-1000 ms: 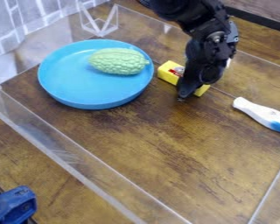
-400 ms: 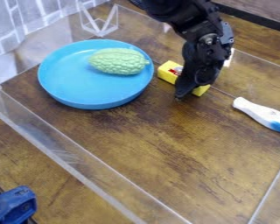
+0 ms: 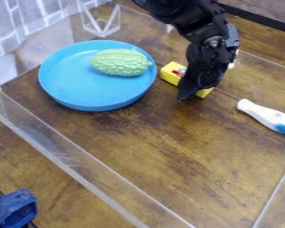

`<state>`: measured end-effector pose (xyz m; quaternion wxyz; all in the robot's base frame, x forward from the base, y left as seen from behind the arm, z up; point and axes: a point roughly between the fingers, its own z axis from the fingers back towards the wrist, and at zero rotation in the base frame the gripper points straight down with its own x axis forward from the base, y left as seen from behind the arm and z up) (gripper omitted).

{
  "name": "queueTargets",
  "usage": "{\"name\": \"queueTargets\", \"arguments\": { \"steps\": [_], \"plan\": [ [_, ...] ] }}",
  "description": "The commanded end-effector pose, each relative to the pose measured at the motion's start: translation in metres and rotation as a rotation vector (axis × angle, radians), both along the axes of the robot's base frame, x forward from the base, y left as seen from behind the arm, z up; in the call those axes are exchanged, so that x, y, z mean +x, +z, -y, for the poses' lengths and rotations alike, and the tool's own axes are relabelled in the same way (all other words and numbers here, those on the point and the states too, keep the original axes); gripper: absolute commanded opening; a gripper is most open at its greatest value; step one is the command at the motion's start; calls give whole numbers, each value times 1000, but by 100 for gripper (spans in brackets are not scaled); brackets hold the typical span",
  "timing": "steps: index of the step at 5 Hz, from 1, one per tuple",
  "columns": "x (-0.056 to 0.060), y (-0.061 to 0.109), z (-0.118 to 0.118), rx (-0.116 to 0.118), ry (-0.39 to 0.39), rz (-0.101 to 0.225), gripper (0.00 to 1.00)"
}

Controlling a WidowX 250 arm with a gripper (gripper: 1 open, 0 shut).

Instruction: Put the white object in the blue tray

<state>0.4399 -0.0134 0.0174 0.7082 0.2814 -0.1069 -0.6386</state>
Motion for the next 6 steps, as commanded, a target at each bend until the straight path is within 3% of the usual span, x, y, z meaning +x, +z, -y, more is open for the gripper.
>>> {"name": "queueTargets", "arguments": {
  "steps": [1,2,4,6],
  "plan": [
    [-5,-13,-2,18,12,-42,0],
    [-4,-14,10,32,0,-45,0],
    [-4,4,19,41,66,-60,0],
    [-2,9,6,51,-11,-65,0]
  ]
}}
